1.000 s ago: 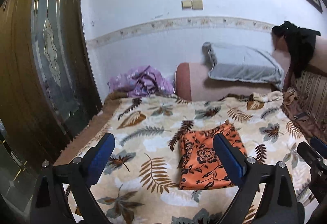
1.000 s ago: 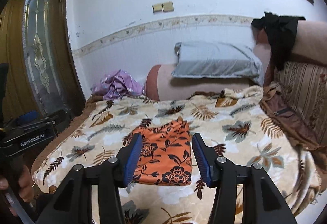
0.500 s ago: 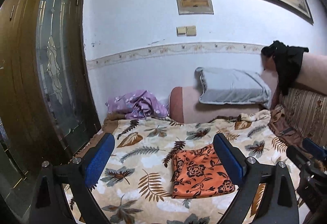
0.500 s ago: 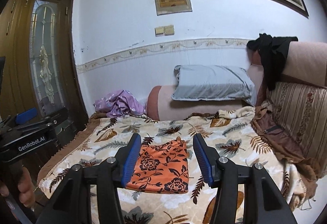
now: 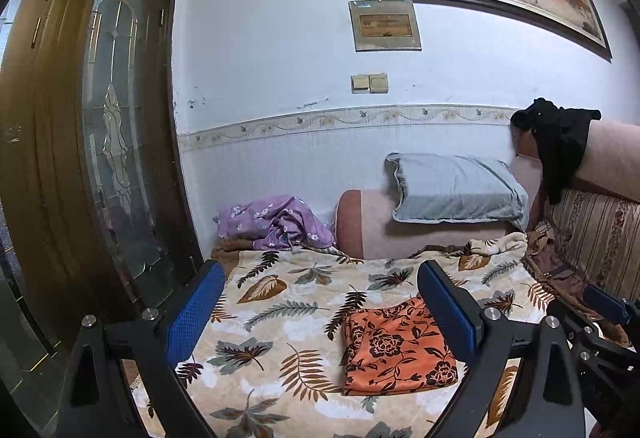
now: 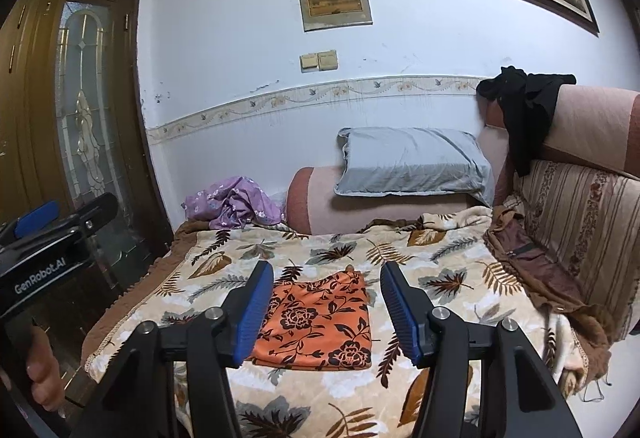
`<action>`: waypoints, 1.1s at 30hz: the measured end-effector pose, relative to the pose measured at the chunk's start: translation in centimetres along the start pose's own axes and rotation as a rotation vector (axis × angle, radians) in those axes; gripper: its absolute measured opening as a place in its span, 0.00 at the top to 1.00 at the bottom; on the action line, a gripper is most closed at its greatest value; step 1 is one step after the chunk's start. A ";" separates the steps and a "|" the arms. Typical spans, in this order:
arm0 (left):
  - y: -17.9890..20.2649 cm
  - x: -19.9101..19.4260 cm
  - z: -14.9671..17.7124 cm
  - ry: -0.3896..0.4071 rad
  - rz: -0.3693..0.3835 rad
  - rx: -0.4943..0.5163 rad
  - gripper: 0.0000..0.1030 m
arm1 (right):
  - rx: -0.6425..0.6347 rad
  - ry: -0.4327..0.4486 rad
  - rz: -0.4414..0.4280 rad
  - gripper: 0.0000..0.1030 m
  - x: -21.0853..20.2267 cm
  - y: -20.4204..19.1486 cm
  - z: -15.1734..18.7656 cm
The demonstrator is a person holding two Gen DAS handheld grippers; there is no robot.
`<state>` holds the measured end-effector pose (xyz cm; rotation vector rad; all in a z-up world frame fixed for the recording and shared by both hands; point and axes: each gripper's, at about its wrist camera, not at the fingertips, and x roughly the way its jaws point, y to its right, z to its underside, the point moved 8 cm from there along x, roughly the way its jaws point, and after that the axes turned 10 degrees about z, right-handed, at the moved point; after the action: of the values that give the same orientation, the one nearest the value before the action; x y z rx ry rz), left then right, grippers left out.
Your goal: Fold small clothes
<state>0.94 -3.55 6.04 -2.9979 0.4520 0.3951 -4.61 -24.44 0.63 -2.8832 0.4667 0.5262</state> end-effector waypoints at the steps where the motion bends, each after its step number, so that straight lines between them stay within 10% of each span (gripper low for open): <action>1: -0.1 -0.1 0.0 0.001 -0.002 -0.002 0.06 | -0.002 -0.004 0.000 0.42 0.0 -0.1 0.0; 33: -3.8 4.7 1.4 -0.056 -0.001 -0.060 0.06 | -0.088 -0.080 0.001 0.42 5.1 -4.9 0.0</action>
<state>6.12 -1.06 3.59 -3.0350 0.4419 0.5003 1.61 -21.26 -0.71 -2.9318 0.4429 0.6766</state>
